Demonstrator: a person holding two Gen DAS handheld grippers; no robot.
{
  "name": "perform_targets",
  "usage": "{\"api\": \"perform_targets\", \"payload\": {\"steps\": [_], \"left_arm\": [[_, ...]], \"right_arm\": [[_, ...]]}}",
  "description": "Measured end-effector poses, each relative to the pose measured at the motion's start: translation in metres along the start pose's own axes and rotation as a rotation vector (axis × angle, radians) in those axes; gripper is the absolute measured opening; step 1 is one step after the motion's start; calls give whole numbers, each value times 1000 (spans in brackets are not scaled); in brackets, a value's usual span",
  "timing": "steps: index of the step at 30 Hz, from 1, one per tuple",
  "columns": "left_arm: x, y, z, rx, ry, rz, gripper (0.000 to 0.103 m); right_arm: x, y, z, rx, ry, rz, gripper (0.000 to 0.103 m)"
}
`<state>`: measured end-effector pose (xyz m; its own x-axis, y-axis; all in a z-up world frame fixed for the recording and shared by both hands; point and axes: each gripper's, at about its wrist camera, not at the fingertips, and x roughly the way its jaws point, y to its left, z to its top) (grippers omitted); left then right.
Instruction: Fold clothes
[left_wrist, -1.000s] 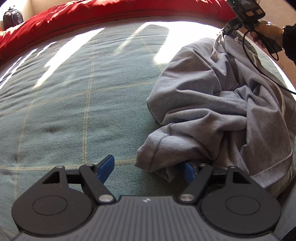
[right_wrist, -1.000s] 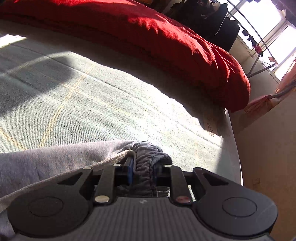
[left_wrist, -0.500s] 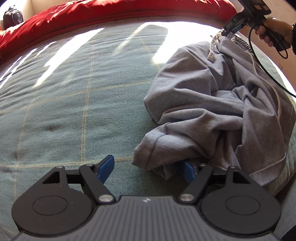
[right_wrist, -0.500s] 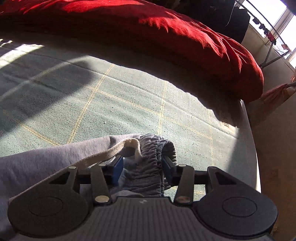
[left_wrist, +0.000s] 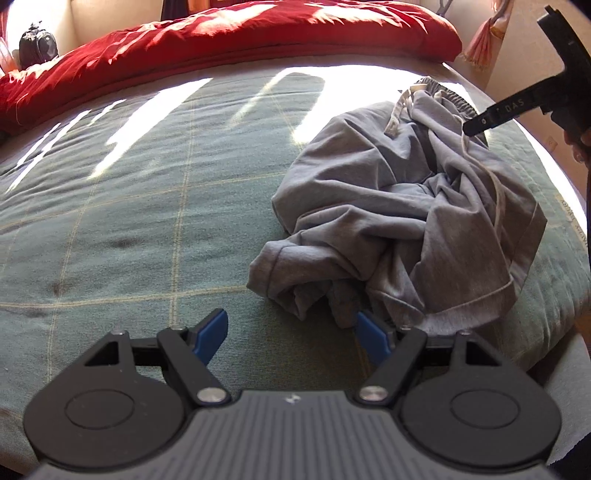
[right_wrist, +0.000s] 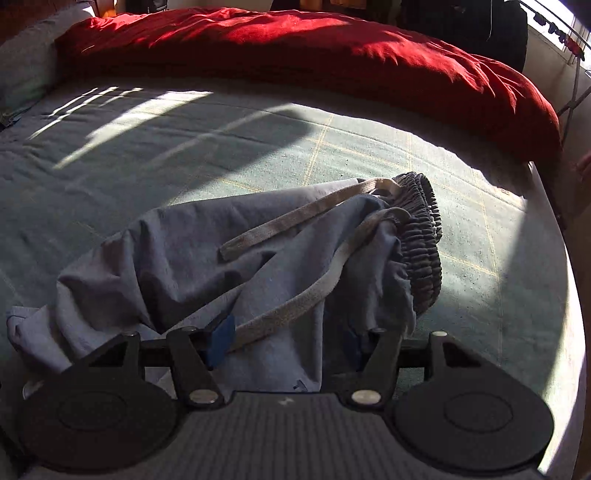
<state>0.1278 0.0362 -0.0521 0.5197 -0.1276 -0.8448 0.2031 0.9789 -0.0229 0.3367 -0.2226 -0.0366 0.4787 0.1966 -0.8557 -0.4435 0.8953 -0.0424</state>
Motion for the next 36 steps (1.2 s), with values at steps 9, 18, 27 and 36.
{"api": "perform_targets", "payload": {"steps": [9, 18, 27, 36], "left_arm": [[-36, -17, -30, 46, -48, 1, 79], [-41, -51, -37, 188, -65, -24, 79], [-37, -123, -17, 411, -133, -62, 77], [-13, -202, 14, 641, -226, -82, 75]], "right_arm": [[-49, 39, -82, 198, -93, 68, 70], [-74, 24, -154, 480, -100, 135, 72], [-76, -5, -191, 635, -99, 192, 75], [-76, -52, -217, 792, -122, 235, 76]]}}
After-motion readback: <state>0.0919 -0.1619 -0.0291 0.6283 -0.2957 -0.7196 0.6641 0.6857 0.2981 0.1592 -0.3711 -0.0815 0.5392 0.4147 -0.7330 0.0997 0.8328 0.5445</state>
